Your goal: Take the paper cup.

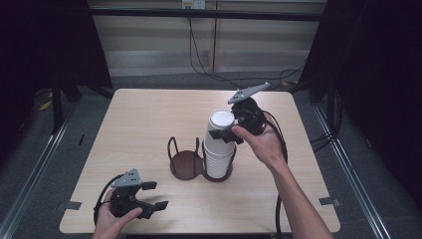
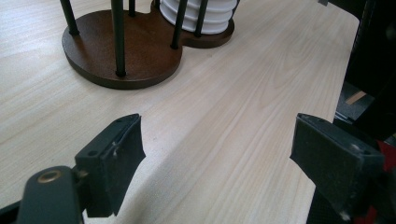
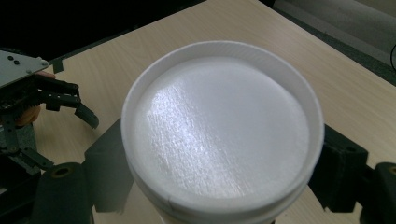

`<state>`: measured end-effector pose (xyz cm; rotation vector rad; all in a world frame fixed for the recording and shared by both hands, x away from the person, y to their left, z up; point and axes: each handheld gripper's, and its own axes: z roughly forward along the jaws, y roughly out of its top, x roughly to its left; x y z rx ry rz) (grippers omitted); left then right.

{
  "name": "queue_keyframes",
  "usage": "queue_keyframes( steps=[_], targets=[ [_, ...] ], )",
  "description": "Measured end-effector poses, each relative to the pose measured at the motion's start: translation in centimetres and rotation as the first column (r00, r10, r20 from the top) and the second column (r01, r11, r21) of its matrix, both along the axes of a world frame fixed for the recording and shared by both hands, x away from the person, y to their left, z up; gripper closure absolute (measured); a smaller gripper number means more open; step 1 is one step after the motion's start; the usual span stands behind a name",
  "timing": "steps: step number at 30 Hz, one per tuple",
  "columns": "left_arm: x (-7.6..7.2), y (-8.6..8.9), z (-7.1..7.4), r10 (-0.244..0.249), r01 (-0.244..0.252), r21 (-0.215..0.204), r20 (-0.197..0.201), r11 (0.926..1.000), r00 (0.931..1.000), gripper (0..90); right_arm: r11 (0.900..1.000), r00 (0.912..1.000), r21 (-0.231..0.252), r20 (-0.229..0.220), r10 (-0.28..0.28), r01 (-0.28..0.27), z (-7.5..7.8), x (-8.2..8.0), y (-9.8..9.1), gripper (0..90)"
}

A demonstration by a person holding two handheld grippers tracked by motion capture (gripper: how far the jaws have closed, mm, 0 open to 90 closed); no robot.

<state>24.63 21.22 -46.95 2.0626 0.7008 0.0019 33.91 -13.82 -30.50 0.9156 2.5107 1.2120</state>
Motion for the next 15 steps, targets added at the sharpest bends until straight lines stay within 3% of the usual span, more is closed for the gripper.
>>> queue_keyframes(
  steps=[15],
  targets=[
    [0.0,-0.1,0.0,-0.012,0.012,0.002,-0.008,0.9999,0.9999,16.6,0.9991,0.9994,0.043,0.034,0.0,-0.001,1.1,-0.5,-0.4,21.7]
  ],
)
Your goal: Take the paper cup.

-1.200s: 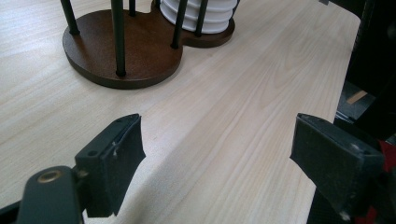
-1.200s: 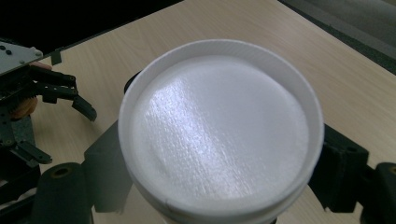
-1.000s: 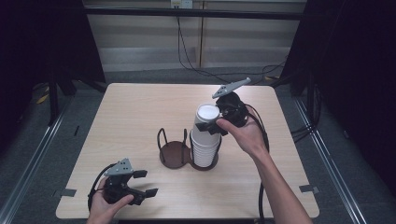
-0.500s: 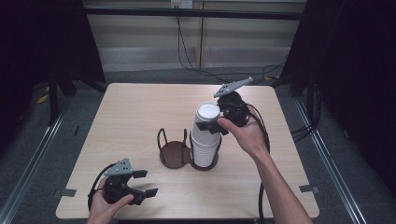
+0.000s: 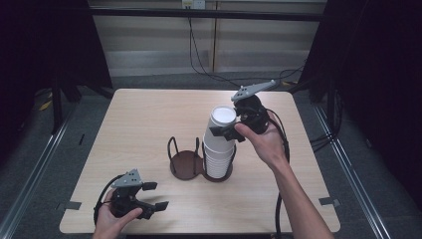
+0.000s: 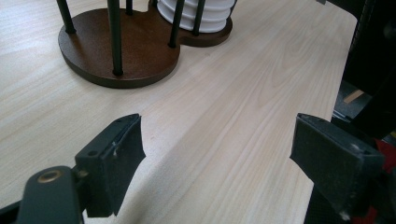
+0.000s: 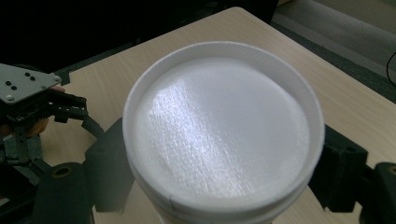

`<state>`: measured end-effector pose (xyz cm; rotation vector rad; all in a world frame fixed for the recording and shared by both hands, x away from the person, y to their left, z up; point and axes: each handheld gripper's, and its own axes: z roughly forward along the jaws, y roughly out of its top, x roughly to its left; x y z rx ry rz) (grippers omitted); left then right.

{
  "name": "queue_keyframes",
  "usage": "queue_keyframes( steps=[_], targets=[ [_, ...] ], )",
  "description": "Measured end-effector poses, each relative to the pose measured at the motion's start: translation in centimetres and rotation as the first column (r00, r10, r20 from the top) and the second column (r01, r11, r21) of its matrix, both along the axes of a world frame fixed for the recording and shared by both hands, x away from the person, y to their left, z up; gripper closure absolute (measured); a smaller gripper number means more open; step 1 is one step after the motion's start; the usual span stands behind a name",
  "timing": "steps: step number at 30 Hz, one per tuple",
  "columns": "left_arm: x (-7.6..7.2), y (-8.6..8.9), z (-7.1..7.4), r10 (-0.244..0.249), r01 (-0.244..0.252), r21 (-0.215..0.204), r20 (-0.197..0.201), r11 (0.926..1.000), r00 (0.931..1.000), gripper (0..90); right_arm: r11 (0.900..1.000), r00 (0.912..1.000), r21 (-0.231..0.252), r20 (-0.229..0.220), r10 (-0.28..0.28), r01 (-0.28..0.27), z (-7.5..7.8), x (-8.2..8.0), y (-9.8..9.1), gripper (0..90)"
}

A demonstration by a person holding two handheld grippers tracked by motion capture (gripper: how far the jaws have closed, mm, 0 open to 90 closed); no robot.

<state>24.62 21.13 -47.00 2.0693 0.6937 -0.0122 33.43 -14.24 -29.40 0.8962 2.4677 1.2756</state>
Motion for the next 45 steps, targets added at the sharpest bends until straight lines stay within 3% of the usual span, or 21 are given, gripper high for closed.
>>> queue_keyframes(
  steps=[8,23,45],
  targets=[
    [0.0,-0.1,-0.1,0.003,-0.003,0.001,0.001,1.0,1.0,16.6,0.9999,1.0,0.012,0.007,-0.002,0.002,0.3,-0.1,-0.3,21.7],
    [0.0,0.1,-0.1,0.011,-0.011,-0.004,-0.009,0.9999,0.9999,16.4,0.9971,0.9998,0.077,0.021,0.0,-0.001,1.0,-0.5,-1.3,21.8],
    [0.1,-0.1,0.0,0.012,-0.012,-0.006,0.007,0.9999,0.9999,16.4,0.9821,0.9972,0.187,0.064,-0.039,0.026,2.0,-1.6,-2.5,22.5]
  ],
)
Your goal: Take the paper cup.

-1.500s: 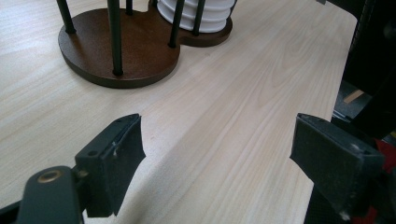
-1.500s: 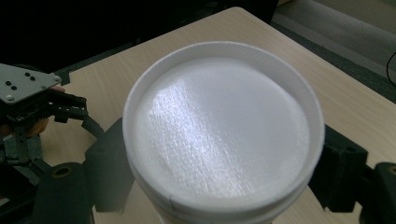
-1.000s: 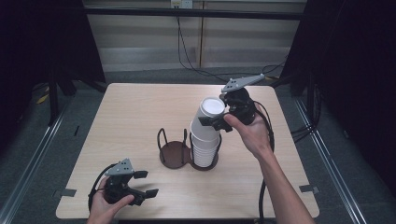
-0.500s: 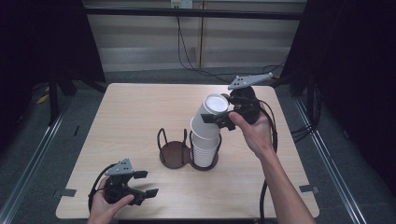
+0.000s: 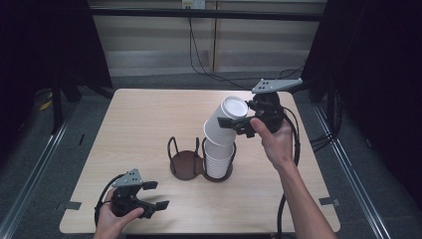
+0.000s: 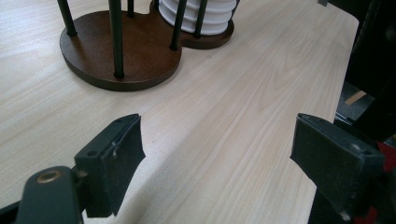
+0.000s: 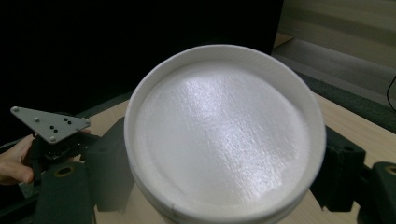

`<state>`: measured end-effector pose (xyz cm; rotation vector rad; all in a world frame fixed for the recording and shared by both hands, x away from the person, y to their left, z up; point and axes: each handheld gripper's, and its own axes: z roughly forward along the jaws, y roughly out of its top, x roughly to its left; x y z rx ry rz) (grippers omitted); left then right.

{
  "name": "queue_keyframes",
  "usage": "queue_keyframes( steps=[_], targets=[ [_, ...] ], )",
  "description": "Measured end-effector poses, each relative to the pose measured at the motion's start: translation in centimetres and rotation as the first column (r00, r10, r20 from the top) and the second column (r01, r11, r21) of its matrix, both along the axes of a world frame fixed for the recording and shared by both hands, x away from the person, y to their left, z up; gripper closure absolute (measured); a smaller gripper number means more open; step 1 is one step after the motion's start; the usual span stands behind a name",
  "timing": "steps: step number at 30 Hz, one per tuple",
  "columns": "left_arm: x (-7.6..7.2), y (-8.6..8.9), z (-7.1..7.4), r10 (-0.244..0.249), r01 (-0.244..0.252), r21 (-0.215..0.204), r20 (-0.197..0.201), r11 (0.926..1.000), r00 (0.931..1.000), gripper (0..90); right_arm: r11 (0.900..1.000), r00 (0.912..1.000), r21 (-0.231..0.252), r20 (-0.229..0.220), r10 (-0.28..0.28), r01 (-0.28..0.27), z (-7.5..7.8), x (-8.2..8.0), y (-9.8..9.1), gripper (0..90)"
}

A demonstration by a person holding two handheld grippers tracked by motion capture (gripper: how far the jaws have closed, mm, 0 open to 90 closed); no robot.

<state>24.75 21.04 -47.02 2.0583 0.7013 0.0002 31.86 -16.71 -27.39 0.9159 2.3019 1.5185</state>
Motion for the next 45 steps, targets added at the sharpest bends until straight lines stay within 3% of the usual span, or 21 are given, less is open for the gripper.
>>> queue_keyframes(
  steps=[6,14,25,33,37,45],
  targets=[
    [0.1,0.0,0.0,-0.007,0.006,-0.008,-0.009,0.9999,0.9999,16.3,0.9994,0.9995,0.03,0.026,-0.015,0.014,0.3,-0.4,-0.2,22.6],
    [0.2,-0.1,0.3,-0.016,0.016,-0.021,-0.003,0.9996,0.9999,16.1,0.9979,0.9996,0.063,0.024,-0.016,0.014,0.2,-0.6,-0.9,22.7],
    [0.5,-1.3,1.4,-0.029,0.03,-0.018,0.021,0.9994,0.9994,16.1,0.9919,0.9986,0.125,0.045,-0.028,0.022,0.3,-1.3,-2.2,22.9],
    [0.9,-1.0,2.6,-0.022,0.025,-0.046,0.049,0.9986,0.9986,16.4,0.9876,0.9979,0.156,0.058,-0.028,0.019,0.7,-2.6,-3.4,22.9],
    [1.3,-1.5,2.9,-0.037,0.039,-0.045,0.062,0.9982,0.9974,16.6,0.9884,0.9979,0.151,0.059,-0.026,0.017,0.9,-3.0,-3.8,23.1],
    [1.7,-2.1,4.0,-0.071,0.076,-0.079,0.072,0.9939,0.9949,16.1,0.9866,0.9989,0.162,0.042,-0.021,0.014,0.6,-4.2,-4.7,23.1]
  ],
)
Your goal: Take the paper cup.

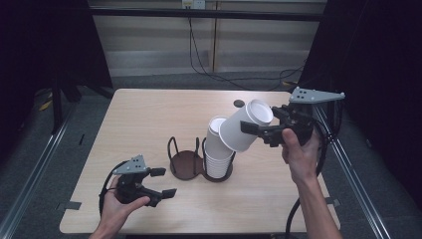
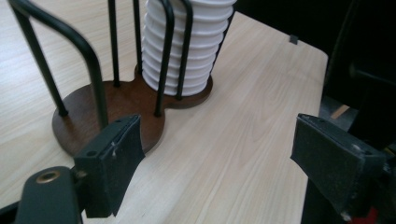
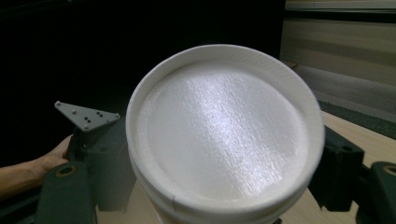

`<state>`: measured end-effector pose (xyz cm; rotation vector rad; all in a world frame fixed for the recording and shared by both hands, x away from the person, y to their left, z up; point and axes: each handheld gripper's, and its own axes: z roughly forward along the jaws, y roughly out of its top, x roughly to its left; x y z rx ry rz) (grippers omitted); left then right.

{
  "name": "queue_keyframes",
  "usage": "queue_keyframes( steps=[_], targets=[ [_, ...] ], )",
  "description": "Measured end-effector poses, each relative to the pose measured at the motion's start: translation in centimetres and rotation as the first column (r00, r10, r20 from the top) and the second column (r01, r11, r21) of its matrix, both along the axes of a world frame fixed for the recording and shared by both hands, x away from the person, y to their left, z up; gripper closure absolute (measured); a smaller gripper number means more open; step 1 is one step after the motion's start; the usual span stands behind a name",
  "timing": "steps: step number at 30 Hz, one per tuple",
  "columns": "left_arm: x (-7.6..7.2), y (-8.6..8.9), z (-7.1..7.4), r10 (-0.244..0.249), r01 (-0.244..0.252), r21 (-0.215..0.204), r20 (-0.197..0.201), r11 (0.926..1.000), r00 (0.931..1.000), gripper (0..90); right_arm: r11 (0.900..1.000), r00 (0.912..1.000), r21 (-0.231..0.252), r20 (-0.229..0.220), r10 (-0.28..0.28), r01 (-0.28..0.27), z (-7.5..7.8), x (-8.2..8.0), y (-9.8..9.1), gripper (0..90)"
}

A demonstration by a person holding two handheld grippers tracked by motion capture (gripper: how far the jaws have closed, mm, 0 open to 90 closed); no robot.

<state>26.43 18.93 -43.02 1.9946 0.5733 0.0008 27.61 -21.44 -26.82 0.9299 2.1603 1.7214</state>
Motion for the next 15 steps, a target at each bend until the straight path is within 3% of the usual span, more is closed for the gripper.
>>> queue_keyframes(
  steps=[5,7,15],
  targets=[
    [0.1,-0.5,0.5,-0.009,0.009,-0.028,0.011,0.9996,0.9999,16.3,1.0,1.0,0.0,-0.004,-0.001,0.001,-0.6,-1.0,-0.6,23.2],
    [0.4,-0.8,0.7,-0.034,0.034,-0.048,-0.001,0.9983,0.9994,16.4,1.0,0.9999,0.002,-0.014,0.005,-0.005,-1.2,-1.6,-0.8,23.2],
    [0.6,-1.8,1.9,-0.006,0.012,-0.079,0.08,0.9968,0.9968,20.4,0.9995,0.9988,0.013,-0.038,0.03,-0.029,-3.0,-2.6,-1.1,23.3]
  ],
)
